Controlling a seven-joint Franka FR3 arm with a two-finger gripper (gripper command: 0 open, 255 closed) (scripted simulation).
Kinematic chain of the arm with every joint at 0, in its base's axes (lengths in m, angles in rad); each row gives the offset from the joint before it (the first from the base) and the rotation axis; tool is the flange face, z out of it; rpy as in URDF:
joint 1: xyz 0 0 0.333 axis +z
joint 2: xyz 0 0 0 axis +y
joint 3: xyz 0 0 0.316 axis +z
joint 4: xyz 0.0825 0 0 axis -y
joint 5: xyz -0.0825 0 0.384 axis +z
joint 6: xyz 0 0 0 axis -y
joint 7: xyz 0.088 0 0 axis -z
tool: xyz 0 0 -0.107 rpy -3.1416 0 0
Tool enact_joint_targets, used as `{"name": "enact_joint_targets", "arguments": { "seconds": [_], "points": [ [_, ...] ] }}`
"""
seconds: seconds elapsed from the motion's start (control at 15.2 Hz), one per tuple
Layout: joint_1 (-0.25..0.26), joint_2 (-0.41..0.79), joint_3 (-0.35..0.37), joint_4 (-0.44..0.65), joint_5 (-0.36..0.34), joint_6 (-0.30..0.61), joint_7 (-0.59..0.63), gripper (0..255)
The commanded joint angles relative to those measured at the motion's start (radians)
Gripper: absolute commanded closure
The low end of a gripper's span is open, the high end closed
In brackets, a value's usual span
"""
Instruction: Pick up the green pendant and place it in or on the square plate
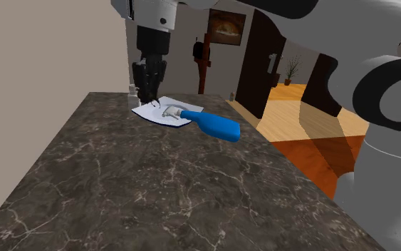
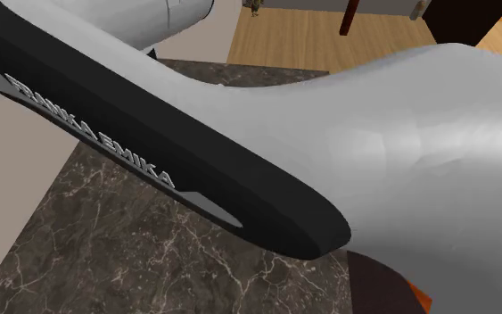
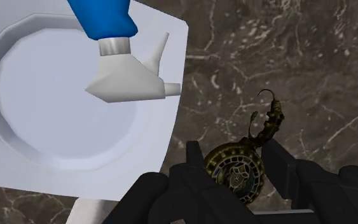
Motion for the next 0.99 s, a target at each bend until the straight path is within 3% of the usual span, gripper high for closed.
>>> {"name": "enact_joint_targets", "arguments": {
  "seconds": [0.0,0.46,0.92],
  "points": [
    [-0.031,0.003,-0.019,0.004,0.007,-0.003,-0.05,255],
    [-0.142,0.061,-0.087,0.101,0.027,-0.053,-0.222,255],
    [-0.145,0.003,-0.087,-0.081,0.031,0.071,-0.232,255]
  ]
}}
